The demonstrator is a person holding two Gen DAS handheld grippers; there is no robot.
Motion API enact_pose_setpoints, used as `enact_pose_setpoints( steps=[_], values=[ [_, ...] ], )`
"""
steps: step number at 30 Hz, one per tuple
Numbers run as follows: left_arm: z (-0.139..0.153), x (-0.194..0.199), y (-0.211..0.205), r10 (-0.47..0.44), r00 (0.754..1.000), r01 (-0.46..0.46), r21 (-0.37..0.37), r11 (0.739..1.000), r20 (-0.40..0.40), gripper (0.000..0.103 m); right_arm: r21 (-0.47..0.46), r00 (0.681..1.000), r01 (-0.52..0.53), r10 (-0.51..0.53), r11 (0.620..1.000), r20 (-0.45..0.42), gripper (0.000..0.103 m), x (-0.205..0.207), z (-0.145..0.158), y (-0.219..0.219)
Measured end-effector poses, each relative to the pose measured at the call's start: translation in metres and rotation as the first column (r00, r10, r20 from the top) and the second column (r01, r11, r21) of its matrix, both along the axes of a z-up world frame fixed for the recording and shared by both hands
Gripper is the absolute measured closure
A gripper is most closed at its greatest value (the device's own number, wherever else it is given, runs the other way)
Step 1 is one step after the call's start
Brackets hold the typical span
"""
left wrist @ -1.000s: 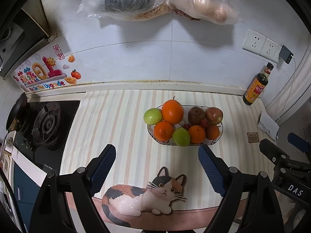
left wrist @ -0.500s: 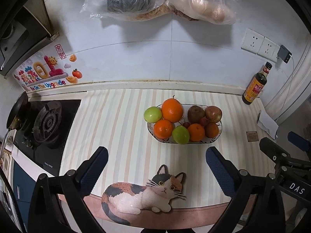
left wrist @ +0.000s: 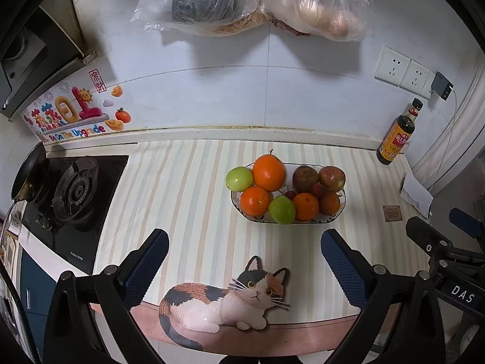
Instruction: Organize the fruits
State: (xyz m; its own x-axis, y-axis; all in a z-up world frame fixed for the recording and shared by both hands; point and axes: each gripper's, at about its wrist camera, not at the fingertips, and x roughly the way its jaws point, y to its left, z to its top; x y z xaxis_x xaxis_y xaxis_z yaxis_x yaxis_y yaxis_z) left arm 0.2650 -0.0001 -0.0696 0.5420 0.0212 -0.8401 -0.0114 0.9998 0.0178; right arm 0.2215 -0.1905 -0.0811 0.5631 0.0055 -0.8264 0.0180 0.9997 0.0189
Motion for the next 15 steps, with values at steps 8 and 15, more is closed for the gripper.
enact_pose_setpoints(
  steps=[8, 15],
  values=[
    [0.0017, -0.0017, 0.0017, 0.006, 1.0, -0.006, 0.002, 1.0, 0.004, 0.0, 0.002, 1.0, 0.001, -0.001, 1.0, 0.006, 0.003, -0.0013, 0.0019, -0.0028],
    [0.0044, -0.0028, 0.0014, 0.009, 1.0, -0.009, 0.005, 1.0, 0.012, 0.0, 0.003, 1.0, 0.0, 0.0, 1.0, 0.005, 0.003, -0.0009, 0.0029, -0.0027]
  ],
)
